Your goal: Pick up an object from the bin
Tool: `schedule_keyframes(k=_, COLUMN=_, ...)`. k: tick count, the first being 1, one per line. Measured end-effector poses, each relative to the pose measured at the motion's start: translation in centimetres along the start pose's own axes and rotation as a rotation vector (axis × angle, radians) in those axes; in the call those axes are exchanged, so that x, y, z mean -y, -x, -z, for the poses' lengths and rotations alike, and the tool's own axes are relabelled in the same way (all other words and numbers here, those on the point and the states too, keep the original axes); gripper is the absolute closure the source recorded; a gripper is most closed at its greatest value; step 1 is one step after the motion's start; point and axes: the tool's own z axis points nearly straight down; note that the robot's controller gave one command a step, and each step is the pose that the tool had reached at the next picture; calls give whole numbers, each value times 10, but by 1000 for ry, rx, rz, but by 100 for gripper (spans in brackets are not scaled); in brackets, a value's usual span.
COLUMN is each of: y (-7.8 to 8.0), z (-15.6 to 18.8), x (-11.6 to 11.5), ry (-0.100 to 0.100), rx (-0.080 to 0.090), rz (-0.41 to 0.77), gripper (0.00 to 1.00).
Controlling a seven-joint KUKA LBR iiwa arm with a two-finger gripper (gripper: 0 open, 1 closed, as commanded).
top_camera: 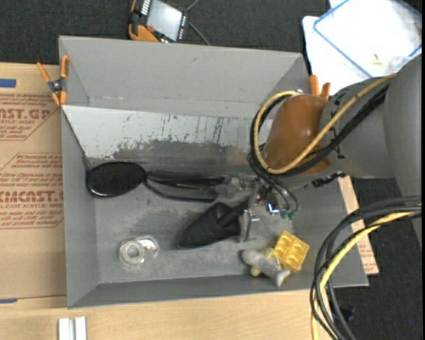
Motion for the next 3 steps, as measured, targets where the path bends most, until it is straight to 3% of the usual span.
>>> schedule_keyframes(k=1, y=-3, z=2, x=-6, ry=-1, rx=8, rz=-24, gripper=0)
schedule_keyframes(k=2, y=-2, z=0, x=-2, ry=-1, rx=1, rz=-7, gripper=100)
schedule_keyframes(k=3, y=-2, z=0, x=-2, ry=-1, rx=1, rz=-7, gripper=100)
